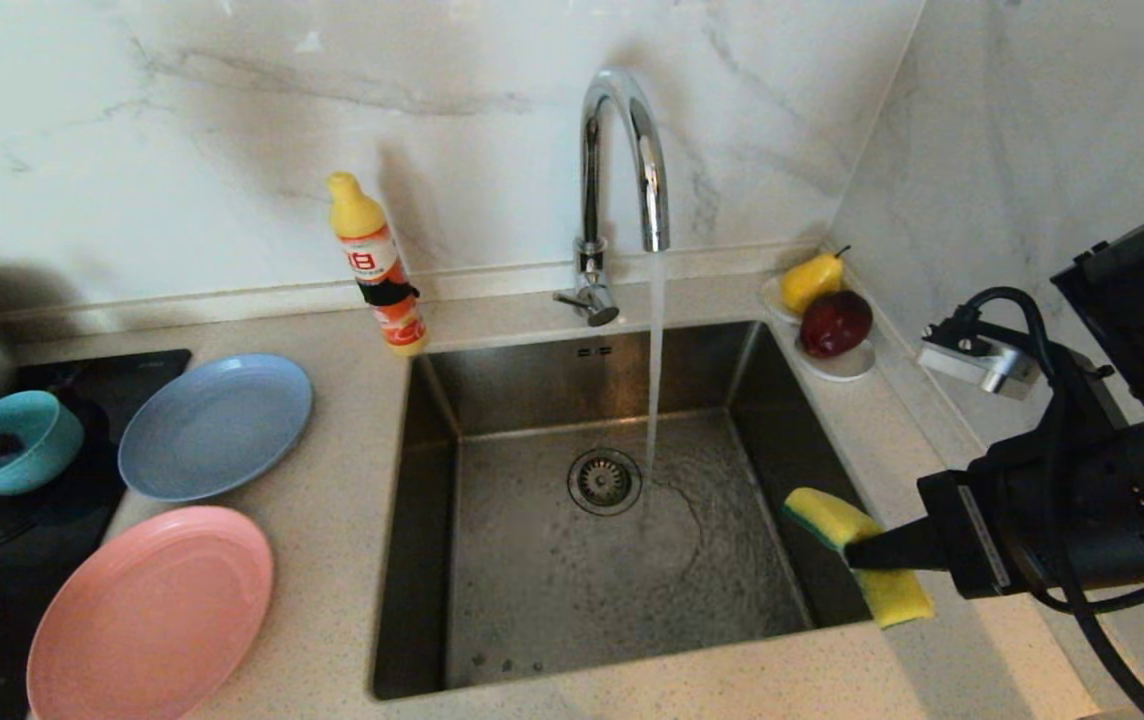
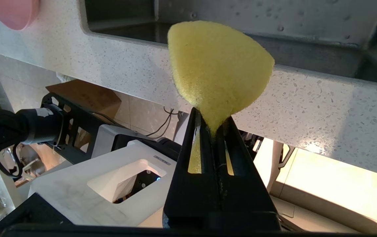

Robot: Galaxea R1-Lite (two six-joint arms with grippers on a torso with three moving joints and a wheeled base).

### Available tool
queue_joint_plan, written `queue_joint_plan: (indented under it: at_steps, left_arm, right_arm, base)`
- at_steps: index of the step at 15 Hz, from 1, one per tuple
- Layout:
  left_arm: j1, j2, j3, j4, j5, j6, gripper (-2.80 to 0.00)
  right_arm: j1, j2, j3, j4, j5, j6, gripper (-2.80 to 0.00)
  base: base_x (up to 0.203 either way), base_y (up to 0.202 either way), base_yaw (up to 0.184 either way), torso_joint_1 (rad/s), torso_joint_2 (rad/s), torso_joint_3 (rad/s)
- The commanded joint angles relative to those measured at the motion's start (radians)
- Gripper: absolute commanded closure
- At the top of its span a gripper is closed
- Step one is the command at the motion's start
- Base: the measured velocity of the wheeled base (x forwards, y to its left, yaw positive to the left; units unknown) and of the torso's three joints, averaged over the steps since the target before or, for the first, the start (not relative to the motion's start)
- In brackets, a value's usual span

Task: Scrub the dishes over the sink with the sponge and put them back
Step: Put down the sponge

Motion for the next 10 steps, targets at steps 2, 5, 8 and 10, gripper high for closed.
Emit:
queue_joint_plan:
  at_steps: [2,5,8,10]
  left_arm:
    - [-0.179,0.001,-0.070,-0.131,0.043,0.132,0.00]
    - [-0.419,-0.055,-0.052,-0.215,0.179,0.211,0.00]
    - [-0.548,-0.285,0.046,-0.232,0.224,0.236,0.00]
    - [-0.583,-0.450,0.136,-0.224,0.227,0.240,0.00]
  right_arm:
    - [-0.001,0.005,0.002,0.000,0.000,0.003,0.00]
    - [-0.001,0.018,-0.001,-0.002,0.000,0.004,0.00]
    - [-0.001,0.022,-0.010,-0.002,0.002,0.004,0.00]
    - [0.000,0.016,-0.003,-0.002,0.002,0.005,0.00]
  base:
    - [0.000,0.000,0.000,0.000,0.00,0.000]
    - [0.000,0.000,0.000,0.000,0.00,0.000]
    - [0.000,0.000,0.000,0.000,0.00,0.000]
    - [0.000,0.000,0.000,0.000,0.00,0.000]
